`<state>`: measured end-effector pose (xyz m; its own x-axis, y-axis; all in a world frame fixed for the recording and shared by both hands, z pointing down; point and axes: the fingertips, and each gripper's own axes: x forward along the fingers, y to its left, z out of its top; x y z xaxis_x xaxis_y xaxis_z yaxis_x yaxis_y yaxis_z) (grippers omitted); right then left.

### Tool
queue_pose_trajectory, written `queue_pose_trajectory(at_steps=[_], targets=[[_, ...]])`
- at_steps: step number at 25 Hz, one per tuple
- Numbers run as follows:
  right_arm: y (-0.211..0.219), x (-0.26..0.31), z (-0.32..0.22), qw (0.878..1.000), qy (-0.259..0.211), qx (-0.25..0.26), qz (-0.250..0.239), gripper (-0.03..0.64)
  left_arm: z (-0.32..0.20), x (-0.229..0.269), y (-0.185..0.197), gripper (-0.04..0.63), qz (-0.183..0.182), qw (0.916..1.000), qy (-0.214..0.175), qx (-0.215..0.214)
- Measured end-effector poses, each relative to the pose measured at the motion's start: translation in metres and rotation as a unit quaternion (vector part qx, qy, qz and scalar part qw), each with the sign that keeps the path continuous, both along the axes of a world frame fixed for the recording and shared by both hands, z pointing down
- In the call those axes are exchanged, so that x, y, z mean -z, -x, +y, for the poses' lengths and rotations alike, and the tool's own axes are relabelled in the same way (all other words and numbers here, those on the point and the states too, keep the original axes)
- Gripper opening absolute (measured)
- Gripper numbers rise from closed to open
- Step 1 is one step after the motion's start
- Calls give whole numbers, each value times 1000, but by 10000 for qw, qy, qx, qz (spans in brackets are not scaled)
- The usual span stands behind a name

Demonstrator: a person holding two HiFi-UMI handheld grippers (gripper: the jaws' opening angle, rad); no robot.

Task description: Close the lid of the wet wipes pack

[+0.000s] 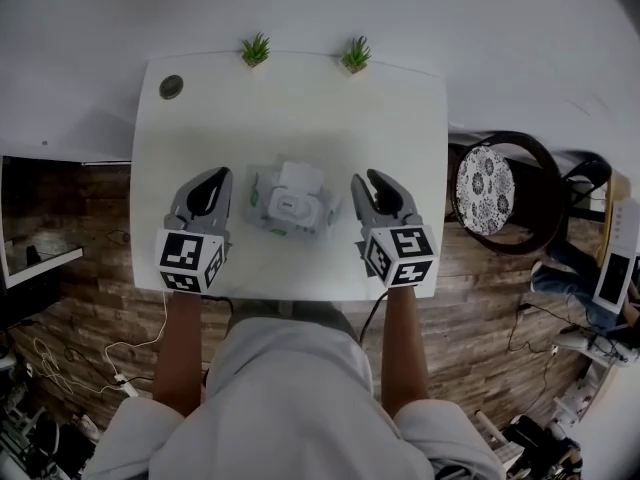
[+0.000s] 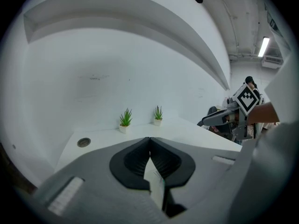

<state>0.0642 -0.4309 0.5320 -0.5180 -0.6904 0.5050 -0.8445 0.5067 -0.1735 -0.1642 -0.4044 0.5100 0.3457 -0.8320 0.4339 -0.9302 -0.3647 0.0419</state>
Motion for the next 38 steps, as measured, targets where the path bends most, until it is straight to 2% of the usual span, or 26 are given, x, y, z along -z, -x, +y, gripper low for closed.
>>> queue_pose_trajectory(at_steps=[9,18,25,32,38], targets=[[16,-41,5,9987,417,286,70,109,1,-40,-4,8,85,9993,366,-42],[42,-68,-6,9912,724,1084,247,109,-1,-61,-8,8,59,9980,604,-165],[72,-88,-5,9693,1132,2152,357,109,0,-69,-15,8,54,9972,703,-261],[93,-102,-14,9519,1324,2726,459,109,-1,-73,-18,8,43,9968,742,-281],[99,-115,-14,9277,1728,3258,579,109,0,-75,-22,8,15,9965,767,-320]])
